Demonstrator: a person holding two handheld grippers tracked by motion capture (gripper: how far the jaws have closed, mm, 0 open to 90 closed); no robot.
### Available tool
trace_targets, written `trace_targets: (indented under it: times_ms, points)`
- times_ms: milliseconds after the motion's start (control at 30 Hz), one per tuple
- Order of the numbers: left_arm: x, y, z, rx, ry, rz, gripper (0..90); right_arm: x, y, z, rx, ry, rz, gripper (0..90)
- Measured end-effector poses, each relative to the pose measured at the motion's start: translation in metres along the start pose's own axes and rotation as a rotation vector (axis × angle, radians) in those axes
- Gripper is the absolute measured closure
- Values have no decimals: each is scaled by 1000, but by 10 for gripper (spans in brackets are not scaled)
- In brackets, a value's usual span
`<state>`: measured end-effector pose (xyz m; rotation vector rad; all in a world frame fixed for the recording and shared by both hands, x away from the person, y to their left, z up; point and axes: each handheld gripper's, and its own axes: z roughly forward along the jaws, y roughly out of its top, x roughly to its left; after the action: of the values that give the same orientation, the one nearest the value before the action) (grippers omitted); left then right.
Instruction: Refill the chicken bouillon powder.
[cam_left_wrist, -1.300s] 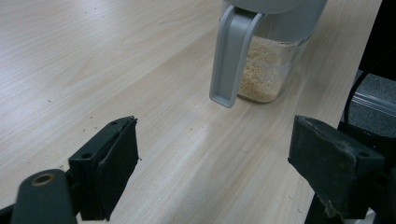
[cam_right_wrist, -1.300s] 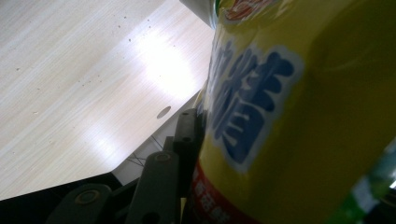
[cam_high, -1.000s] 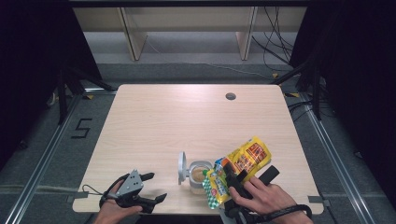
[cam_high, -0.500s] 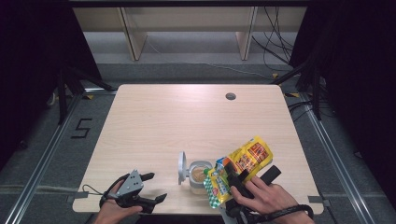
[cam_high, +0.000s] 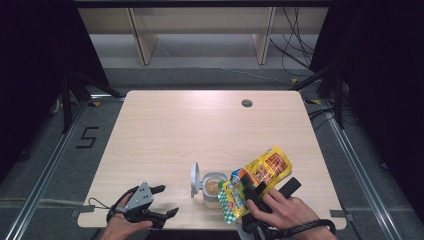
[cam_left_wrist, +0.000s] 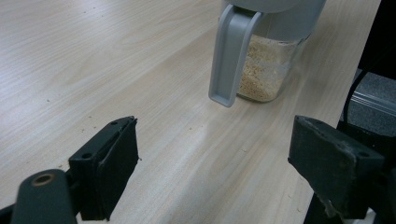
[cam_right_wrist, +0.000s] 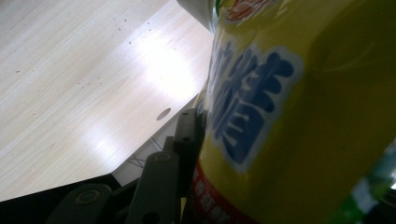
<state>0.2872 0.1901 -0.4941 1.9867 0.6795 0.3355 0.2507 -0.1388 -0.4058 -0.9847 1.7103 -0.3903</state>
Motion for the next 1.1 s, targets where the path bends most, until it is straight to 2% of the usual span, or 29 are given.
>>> trace_targets:
  times_ms: [167,233,267,300,400,467,500,533,567,600,667,767,867,967,1033,1100]
  points:
    - [0,0,0,-5,-5,-9,152,0,0,1,-9,-8,0,713]
    - [2,1,1,-2,-5,19,152,-1,0,1,-8,-12,-2,713]
    - [0,0,1,0,0,-5,152,-1,-1,1,-6,-11,11,713]
    - [0,0,1,-4,-7,-12,152,0,-1,1,-5,-22,18,713]
    - [0,0,0,-6,-5,-9,152,-1,0,1,-6,-19,18,714]
    - [3,1,0,1,-5,24,152,-1,0,1,-10,-13,18,714]
    - [1,0,1,-4,0,-8,152,0,0,1,-10,-12,22,714]
    - [1,0,1,0,-2,-5,152,-1,0,0,-6,-11,-1,716]
    - [0,0,0,-5,-4,-9,152,-1,-1,0,-2,-3,-1,718]
    - [1,1,0,-11,-10,13,152,0,-1,0,-1,-3,8,718]
    - [2,1,0,-5,-7,16,152,1,-1,0,0,-9,27,719]
    - [2,1,-1,-7,-3,18,152,-1,-1,-1,1,-13,12,720]
    - [2,1,0,-13,-5,19,152,0,-1,-1,-4,-17,44,720]
    - [2,1,0,-12,-6,16,152,-1,-2,-1,-4,-17,23,720]
    - [2,1,0,-6,-7,19,152,0,-1,-1,-7,-15,42,721]
    - [1,1,1,-13,-8,9,152,0,-1,-1,-8,-18,31,720]
